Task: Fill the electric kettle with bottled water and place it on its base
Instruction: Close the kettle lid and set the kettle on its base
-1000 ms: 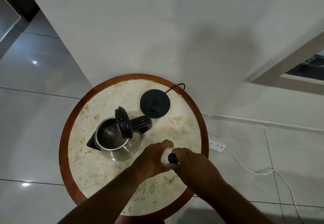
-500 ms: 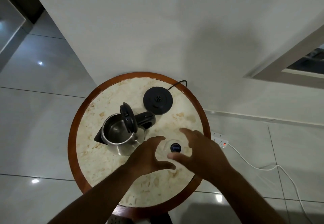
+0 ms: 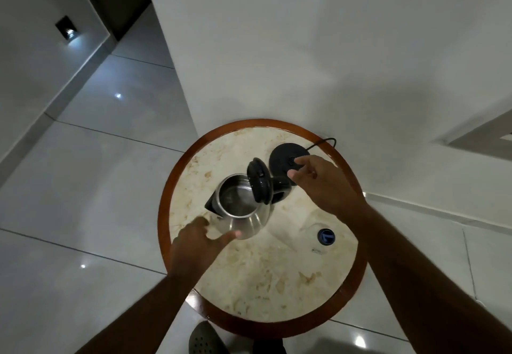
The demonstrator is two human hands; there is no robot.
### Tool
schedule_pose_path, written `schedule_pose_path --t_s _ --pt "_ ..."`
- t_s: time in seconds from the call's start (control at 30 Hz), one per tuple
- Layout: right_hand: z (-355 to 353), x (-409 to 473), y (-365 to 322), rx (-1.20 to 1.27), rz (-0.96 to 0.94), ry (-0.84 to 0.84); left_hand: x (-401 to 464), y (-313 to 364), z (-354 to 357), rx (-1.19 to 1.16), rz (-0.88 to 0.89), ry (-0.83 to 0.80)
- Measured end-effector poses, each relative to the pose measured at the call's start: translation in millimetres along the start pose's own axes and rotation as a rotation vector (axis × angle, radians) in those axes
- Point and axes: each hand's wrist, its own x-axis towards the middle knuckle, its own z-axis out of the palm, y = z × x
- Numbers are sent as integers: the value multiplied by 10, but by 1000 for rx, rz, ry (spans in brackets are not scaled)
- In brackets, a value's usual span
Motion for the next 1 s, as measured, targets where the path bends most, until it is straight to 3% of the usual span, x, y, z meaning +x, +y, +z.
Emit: schedule_pose_path --t_s 0.07,0.13,0.2,0.3,0.4,0.63,0.8,0.9,1.0 --pt "90 125 -4 72 44 -102 117 12 -110 -138 37 0" --pt "184 231 -5 98 89 -192 236 111 -191 -281 199 -94" --pt "274 309 -11 93 131 -283 346 201 -235 -331 325 -176" --pt "383 351 -31 112 178 -381 454 216 -211 -360 379 -216" --pt "537 356 -72 85 202 -369 459 172 -188 -428 387 -215" --pt "920 373 -92 -378 175 -175 459 152 -155 -417 355 -207" --pt "1062 415 -33 -489 174 -73 458 156 -143 -383 347 -197" --pt "1009 420 -15 -506 130 -140 456 154 -146 -385 347 -193" --pt "739 435 18 -439 57 -364 482 173 -161 -356 366 -213"
